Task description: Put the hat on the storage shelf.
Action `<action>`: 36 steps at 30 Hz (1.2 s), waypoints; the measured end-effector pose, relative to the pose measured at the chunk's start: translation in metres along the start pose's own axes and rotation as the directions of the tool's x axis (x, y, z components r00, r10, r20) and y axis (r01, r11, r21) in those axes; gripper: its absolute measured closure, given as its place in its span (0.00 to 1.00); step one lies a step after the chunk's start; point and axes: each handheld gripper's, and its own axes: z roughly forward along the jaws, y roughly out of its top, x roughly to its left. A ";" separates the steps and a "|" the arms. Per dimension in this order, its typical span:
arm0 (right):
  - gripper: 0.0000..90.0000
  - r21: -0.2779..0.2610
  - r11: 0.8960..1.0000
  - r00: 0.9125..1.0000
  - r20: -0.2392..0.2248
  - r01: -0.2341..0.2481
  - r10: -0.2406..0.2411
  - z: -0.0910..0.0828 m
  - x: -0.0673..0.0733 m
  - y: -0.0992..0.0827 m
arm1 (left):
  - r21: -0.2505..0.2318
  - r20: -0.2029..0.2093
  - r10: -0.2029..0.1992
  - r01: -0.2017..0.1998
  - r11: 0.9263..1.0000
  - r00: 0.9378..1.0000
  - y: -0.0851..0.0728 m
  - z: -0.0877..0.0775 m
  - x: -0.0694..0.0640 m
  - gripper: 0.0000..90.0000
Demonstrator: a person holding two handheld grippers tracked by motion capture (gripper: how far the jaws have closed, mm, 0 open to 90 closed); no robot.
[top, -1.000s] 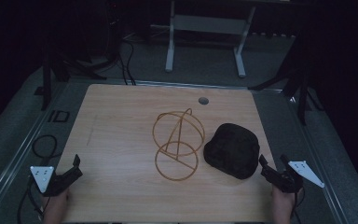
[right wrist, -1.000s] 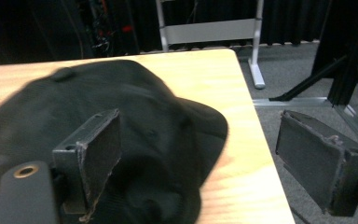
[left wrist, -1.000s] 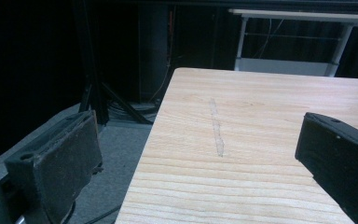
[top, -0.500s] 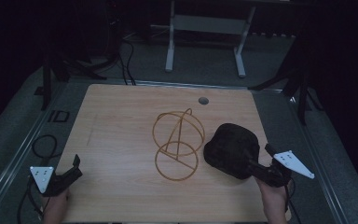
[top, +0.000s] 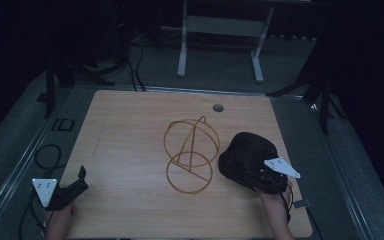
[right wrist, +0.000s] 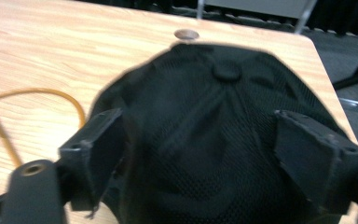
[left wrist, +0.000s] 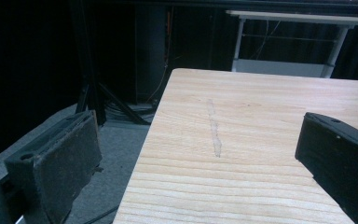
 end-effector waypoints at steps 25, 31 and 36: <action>0.97 0.030 1.000 0.999 0.053 -0.008 0.006 0.011 -0.010 -0.015 | 0.005 -0.001 0.001 -0.001 1.000 1.000 0.000 0.000 0.000 0.01; 0.98 -0.017 1.000 0.997 0.080 -0.007 0.008 0.004 -0.016 -0.007 | 0.003 -0.001 0.002 -0.002 1.000 1.000 0.000 0.000 0.000 0.01; 0.98 -0.057 0.998 0.996 0.084 -0.026 0.031 -0.004 -0.025 0.003 | 0.003 -0.001 0.001 -0.001 1.000 1.000 0.000 0.000 0.000 0.01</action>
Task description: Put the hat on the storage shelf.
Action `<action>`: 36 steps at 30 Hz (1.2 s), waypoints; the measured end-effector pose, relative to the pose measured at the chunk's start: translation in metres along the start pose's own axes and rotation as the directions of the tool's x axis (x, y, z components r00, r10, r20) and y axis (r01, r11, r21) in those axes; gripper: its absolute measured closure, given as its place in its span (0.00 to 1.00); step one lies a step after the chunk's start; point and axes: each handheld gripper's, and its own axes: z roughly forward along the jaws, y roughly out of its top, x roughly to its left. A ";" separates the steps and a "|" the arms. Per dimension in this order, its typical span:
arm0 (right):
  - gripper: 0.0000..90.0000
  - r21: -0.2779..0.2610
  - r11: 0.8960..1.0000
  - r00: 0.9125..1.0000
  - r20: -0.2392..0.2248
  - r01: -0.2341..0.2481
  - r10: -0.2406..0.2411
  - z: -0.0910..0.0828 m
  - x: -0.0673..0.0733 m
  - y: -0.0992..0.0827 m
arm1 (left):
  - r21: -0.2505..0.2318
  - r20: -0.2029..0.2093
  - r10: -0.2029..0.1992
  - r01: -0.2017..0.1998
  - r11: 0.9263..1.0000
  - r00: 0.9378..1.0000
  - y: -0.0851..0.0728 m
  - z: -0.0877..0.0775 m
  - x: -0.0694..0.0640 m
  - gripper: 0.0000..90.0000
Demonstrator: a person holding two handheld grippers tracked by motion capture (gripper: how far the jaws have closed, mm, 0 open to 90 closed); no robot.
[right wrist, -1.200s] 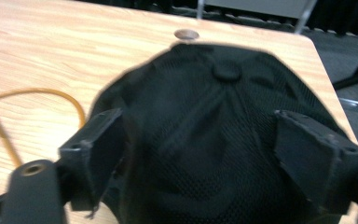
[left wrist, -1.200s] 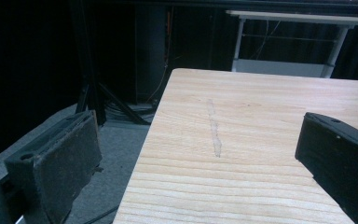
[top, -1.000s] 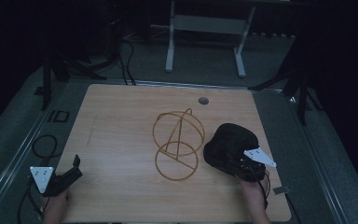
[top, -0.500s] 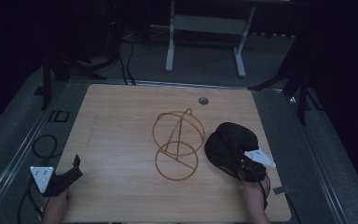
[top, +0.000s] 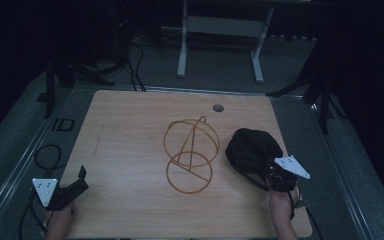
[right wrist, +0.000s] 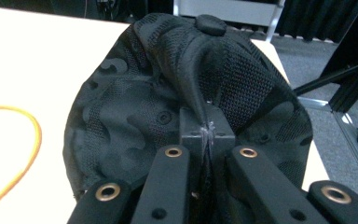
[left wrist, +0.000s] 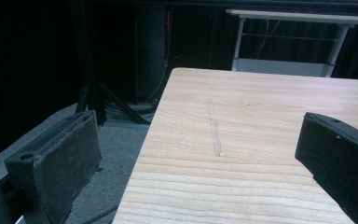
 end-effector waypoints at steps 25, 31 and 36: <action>0.98 -0.155 0.988 1.000 0.020 0.024 -0.022 -0.040 -0.016 0.057 | 0.002 0.000 0.000 0.000 1.000 1.000 0.000 0.000 0.000 0.01; 0.98 -0.192 0.980 0.999 0.026 0.050 -0.046 -0.050 -0.016 0.075 | 0.002 0.000 0.000 0.000 1.000 1.000 0.000 0.000 0.000 0.01; 0.98 -0.224 0.972 0.998 0.026 0.064 -0.060 -0.057 -0.015 0.092 | 0.003 0.000 0.000 0.000 1.000 1.000 0.000 0.000 0.000 0.01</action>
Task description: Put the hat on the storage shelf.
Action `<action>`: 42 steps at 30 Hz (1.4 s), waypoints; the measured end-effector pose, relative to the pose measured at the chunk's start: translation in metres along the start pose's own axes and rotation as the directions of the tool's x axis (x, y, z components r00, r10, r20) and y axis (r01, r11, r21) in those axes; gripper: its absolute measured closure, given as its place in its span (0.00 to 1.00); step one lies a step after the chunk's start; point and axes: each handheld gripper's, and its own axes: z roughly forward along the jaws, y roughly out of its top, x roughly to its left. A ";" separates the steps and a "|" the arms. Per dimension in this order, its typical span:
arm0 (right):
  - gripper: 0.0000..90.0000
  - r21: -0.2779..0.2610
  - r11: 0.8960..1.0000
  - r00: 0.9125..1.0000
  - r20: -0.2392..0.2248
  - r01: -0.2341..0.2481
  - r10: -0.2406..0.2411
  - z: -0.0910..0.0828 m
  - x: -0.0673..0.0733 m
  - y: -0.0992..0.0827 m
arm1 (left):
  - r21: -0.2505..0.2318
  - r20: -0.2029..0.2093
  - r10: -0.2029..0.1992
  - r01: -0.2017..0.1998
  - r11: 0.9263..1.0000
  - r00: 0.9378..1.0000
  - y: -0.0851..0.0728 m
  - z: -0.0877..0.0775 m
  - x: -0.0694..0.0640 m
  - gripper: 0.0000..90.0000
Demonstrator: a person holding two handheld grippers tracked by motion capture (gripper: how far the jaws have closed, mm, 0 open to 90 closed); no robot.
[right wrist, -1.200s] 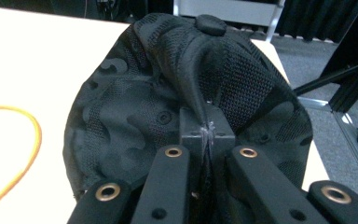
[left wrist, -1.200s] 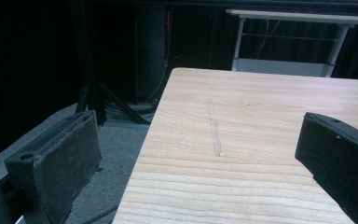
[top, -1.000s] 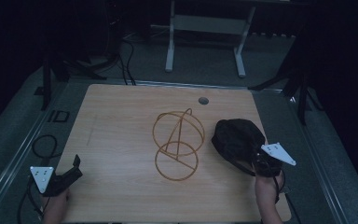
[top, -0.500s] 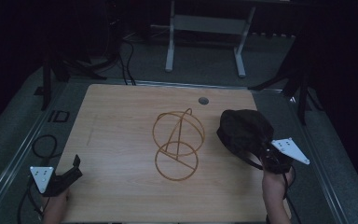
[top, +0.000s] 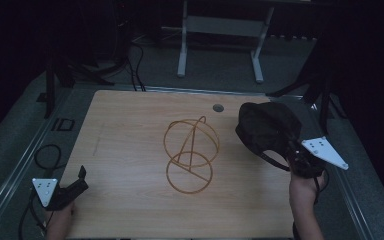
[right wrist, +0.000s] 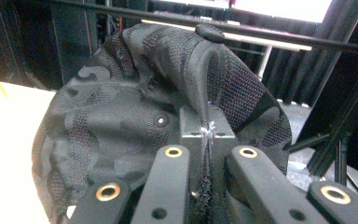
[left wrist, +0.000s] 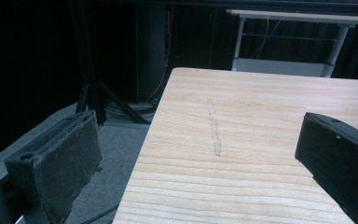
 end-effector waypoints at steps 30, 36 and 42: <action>0.99 -0.158 0.983 0.987 -0.112 0.096 -0.114 -0.008 0.050 0.084 | 0.000 0.001 -0.004 0.004 1.000 1.000 0.000 0.000 0.000 0.01; 0.99 -0.186 0.977 0.979 -0.151 0.107 -0.136 -0.010 0.070 0.094 | -0.002 0.002 -0.002 0.002 1.000 1.000 0.000 0.000 0.000 0.01; 0.99 -0.213 0.970 0.967 -0.194 0.120 -0.163 -0.010 0.092 0.102 | -0.003 0.004 -0.003 0.003 1.000 1.000 0.000 0.000 0.000 0.01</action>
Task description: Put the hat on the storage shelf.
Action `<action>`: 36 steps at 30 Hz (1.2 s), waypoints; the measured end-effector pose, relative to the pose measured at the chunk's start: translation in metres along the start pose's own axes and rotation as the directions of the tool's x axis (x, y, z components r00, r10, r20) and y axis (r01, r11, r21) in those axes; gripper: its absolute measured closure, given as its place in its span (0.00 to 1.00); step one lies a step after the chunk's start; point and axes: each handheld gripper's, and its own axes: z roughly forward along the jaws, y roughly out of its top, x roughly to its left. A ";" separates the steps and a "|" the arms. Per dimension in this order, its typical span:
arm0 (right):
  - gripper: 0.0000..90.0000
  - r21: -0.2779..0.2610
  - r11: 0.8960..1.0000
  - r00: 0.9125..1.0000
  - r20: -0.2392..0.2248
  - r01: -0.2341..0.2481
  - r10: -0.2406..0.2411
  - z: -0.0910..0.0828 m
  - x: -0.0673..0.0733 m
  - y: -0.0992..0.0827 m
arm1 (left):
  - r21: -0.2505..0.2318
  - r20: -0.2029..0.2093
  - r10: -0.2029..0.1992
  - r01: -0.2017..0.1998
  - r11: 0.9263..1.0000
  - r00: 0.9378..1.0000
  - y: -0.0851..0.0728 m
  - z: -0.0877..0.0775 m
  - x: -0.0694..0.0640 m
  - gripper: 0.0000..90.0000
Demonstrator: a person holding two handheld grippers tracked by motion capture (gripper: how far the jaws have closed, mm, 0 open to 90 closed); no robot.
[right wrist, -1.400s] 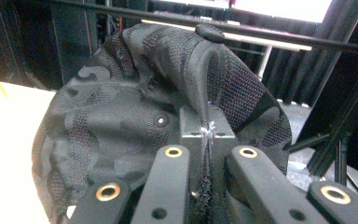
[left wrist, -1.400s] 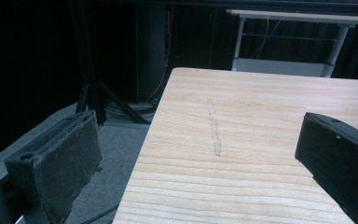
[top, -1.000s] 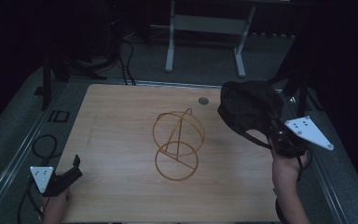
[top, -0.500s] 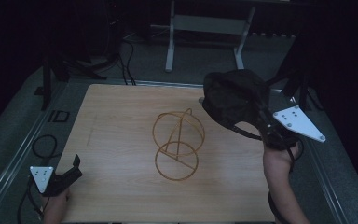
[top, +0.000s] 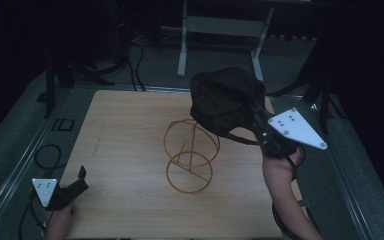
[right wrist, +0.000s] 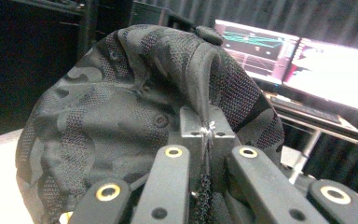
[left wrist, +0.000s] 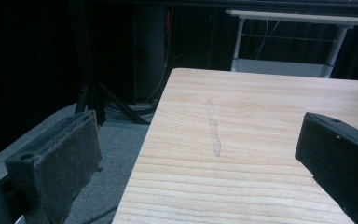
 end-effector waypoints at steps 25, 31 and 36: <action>0.98 0.000 1.000 0.988 -0.157 -0.004 0.004 0.011 0.054 -0.009 | -0.002 0.003 0.002 -0.002 1.000 1.000 0.000 0.000 0.000 0.01; 0.98 0.045 0.999 0.983 -0.185 0.007 0.002 0.017 0.065 -0.025 | -0.001 0.004 0.002 -0.002 1.000 1.000 0.000 0.000 0.000 0.01; 0.98 0.071 0.997 0.980 -0.198 0.011 0.003 0.021 0.070 -0.034 | -0.001 0.005 0.001 -0.001 1.000 1.000 0.000 0.000 0.000 0.01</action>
